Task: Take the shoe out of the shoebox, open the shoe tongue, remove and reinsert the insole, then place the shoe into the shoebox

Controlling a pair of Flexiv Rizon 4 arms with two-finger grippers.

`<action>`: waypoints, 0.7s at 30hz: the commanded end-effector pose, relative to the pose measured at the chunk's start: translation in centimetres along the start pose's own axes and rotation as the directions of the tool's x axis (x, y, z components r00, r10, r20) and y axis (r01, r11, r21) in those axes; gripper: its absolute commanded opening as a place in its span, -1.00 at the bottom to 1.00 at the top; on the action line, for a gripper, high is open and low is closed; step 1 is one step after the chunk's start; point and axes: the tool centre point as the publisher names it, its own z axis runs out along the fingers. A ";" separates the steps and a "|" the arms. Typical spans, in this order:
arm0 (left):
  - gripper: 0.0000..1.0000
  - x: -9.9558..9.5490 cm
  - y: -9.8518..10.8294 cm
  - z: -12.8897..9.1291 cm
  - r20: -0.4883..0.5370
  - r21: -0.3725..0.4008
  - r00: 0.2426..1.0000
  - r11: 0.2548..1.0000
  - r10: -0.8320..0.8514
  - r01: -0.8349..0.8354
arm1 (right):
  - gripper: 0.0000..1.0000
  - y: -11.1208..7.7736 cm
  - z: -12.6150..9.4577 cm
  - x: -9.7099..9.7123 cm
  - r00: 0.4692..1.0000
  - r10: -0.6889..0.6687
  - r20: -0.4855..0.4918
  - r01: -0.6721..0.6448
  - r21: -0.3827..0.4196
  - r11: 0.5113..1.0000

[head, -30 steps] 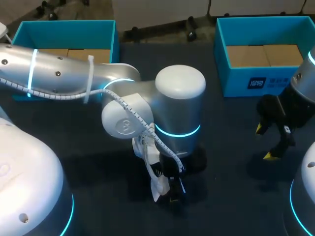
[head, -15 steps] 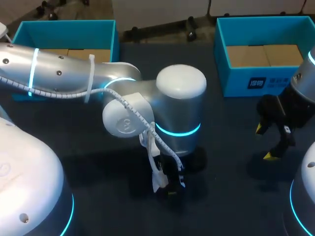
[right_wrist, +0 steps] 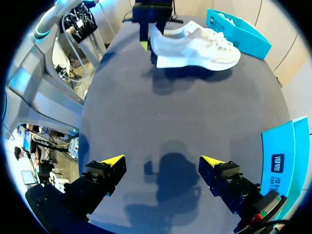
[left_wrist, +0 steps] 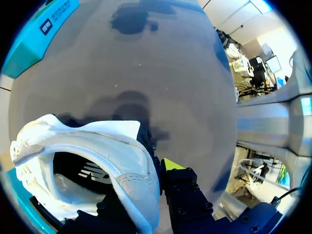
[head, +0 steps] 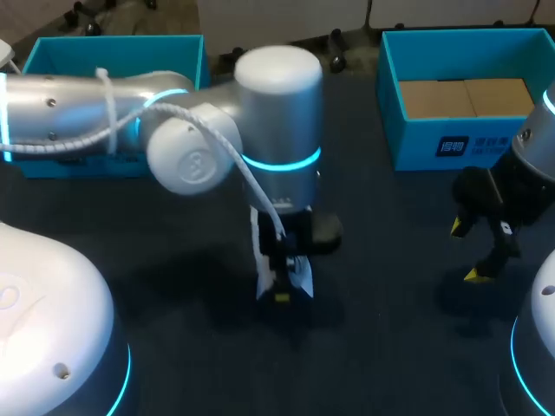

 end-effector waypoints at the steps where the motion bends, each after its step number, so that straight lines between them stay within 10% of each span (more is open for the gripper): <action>1: -1.00 -0.4 1.9 -3.9 -0.009 0.010 1.000 1.000 0.011 -0.011 | 1.00 -0.1 0.1 0.1 1.000 -0.001 0.001 0.001 0.000 1.000; 16: -1.00 -3.7 6.4 -13.0 -0.033 -0.039 0.999 0.999 -0.011 0.009 | 1.00 -0.1 0.1 0.1 1.000 -0.001 0.001 0.001 0.000 1.000; 21: -1.00 -3.7 6.4 -13.0 -0.033 -0.039 0.999 0.999 -0.011 0.009 | 1.00 -0.1 0.1 0.1 1.000 -0.001 0.001 0.001 0.000 1.000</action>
